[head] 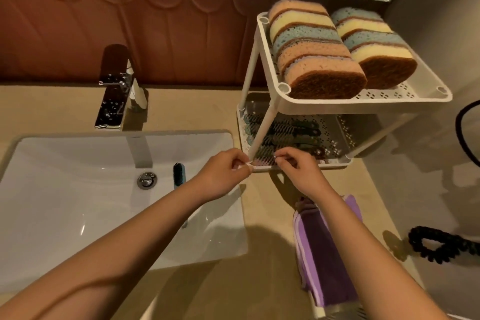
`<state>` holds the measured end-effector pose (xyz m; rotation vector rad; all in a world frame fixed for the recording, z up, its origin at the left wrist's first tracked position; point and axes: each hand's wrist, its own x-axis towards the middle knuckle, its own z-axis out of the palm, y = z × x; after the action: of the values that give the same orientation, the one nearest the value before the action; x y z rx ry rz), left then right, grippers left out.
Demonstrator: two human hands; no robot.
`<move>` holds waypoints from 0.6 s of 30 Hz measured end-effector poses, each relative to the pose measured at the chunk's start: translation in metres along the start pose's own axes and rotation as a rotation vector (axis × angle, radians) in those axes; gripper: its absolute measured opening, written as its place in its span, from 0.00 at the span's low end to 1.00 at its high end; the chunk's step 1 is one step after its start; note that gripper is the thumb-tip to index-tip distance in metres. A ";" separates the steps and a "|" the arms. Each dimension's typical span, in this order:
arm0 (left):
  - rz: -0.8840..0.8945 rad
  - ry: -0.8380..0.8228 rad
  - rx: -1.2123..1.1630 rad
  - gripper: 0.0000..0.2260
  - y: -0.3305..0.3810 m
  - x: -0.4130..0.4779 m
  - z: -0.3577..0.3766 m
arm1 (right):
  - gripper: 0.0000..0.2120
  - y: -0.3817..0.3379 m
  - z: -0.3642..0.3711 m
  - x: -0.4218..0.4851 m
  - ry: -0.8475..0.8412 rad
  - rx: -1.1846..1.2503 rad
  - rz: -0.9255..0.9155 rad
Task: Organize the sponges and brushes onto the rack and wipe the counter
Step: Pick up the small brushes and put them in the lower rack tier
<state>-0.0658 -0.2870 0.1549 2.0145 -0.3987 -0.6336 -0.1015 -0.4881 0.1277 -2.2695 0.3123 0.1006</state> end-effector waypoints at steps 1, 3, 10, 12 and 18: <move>0.008 -0.022 0.000 0.06 -0.005 -0.007 -0.005 | 0.08 -0.005 0.005 -0.008 -0.030 0.013 -0.014; 0.015 -0.084 0.027 0.06 -0.018 -0.024 -0.018 | 0.07 -0.018 0.019 -0.022 -0.088 0.044 -0.034; -0.154 -0.211 0.150 0.12 -0.077 -0.084 -0.066 | 0.10 -0.073 0.090 -0.053 -0.320 -0.034 -0.112; -0.198 -0.174 0.153 0.09 -0.096 -0.102 -0.080 | 0.11 -0.093 0.116 -0.056 -0.417 -0.084 -0.134; -0.305 -0.076 0.150 0.10 -0.154 -0.158 -0.126 | 0.13 -0.142 0.188 -0.058 -0.662 -0.217 -0.185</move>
<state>-0.1173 -0.0410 0.1161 2.2210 -0.1881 -0.8932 -0.1157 -0.2464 0.1181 -2.3133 -0.2689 0.7973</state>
